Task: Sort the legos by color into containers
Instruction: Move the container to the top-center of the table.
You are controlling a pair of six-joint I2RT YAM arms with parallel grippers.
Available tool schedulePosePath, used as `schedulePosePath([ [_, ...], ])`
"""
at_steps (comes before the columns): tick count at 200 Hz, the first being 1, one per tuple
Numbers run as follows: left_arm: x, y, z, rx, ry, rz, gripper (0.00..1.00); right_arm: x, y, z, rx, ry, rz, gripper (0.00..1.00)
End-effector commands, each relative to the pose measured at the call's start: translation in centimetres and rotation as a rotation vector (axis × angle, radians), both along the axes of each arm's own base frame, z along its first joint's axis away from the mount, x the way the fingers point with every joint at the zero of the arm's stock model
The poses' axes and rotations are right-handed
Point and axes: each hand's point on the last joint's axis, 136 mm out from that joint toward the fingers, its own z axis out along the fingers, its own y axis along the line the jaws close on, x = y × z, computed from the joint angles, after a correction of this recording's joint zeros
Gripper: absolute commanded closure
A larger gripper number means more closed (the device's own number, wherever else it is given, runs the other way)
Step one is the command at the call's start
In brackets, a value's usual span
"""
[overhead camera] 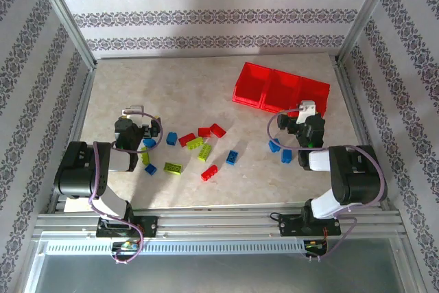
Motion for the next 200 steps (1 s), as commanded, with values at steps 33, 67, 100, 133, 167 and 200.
schedulePosePath([
  [33, 0.5, 0.1, 0.7, -0.007, -0.016, -0.003, 0.0, 0.3, 0.1, 0.6, 0.004, -0.016, -0.004, 0.02],
  [67, 0.5, 0.1, 0.7, -0.006, -0.017, -0.003, 0.0, 0.3, 0.1, 0.6, 0.003, -0.016, -0.003, 0.02],
  [100, 0.5, 0.1, 0.6, -0.006, -0.016, -0.002, 0.0, 0.3, 0.1, 0.6, 0.005, -0.016, -0.005, 0.02],
  [133, 0.5, 0.0, 0.6, -0.007, -0.015, -0.005, 0.0, 0.3, 0.1, 0.6, 0.005, -0.018, -0.004, 0.01],
  [167, 0.4, 0.3, 0.7, -0.008, -0.018, 0.011, 0.0, 0.2, 0.3, 0.7, 0.004, -0.022, 0.007, 0.02],
  [200, -0.2, 1.1, 2.6, -0.007, -0.041, 0.064, 0.0, -0.1, -0.2, 1.5, 0.004, -0.043, -0.025, 0.02],
])
